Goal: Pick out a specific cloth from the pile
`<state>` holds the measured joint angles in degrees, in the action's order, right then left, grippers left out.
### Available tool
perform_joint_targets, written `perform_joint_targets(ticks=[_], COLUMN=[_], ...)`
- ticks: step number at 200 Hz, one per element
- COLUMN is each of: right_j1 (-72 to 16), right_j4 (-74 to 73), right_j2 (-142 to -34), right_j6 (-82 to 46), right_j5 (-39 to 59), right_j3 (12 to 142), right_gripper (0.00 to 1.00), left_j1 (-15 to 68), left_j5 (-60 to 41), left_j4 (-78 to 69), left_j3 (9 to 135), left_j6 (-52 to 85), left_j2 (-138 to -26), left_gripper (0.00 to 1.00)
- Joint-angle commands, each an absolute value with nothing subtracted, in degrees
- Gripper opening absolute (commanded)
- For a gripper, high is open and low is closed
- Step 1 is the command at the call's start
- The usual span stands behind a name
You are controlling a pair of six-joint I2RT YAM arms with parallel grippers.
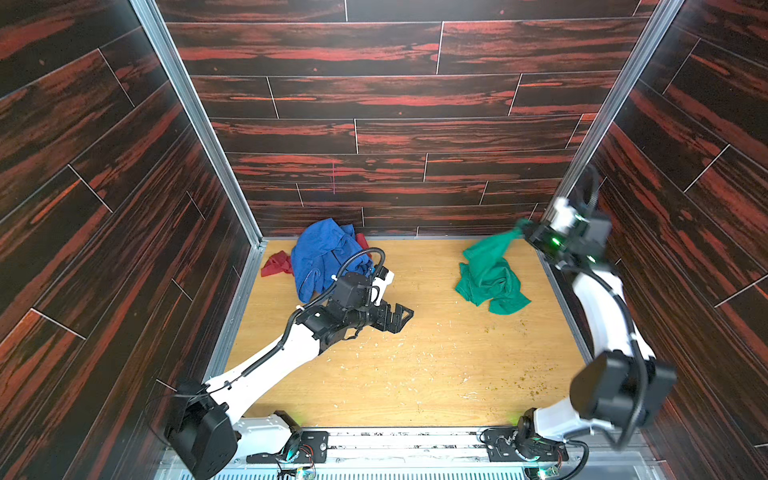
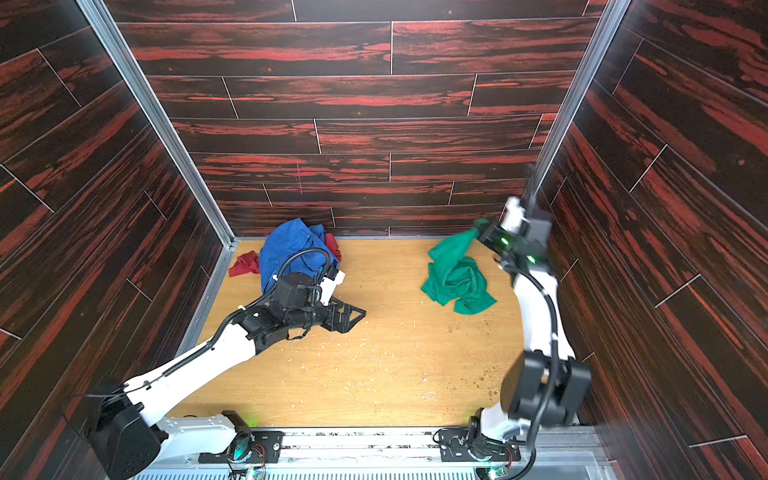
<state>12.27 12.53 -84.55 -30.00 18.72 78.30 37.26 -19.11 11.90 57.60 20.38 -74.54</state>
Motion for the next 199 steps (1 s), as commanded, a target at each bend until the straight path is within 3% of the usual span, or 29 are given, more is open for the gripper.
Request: perform_joint_targets(ticks=[1,35,105,182,199], right_j1=[11.98,10.64,-3.13,-3.24,-2.99], right_j4=[17.32,16.52,15.92,20.96,20.7], right_j2=[-82.02,-83.52,-99.44,-119.03,-119.27], right_j6=[-24.22,-21.33,-19.73,-18.56,-18.1], right_j5=[10.3,6.04,3.71,3.15,4.61], right_j3=[72.02,67.16,74.02,83.49,83.6], right_gripper=[0.0,0.0,0.0,0.0,0.16], left_j1=[37.7,37.96,38.5,39.55,39.81], left_j5=[-20.55,-20.88,-20.38,-19.78,-19.76], left_j4=[11.04,11.51,11.47,10.9,10.48], left_j3=[60.15,61.41,61.69,61.09,61.08], left_j6=[19.51,19.16,19.36,19.86,19.99], left_j2=[-75.64,-76.46,-76.48,-76.55,-76.62], left_gripper=[0.99,0.99,0.99,0.99,0.99])
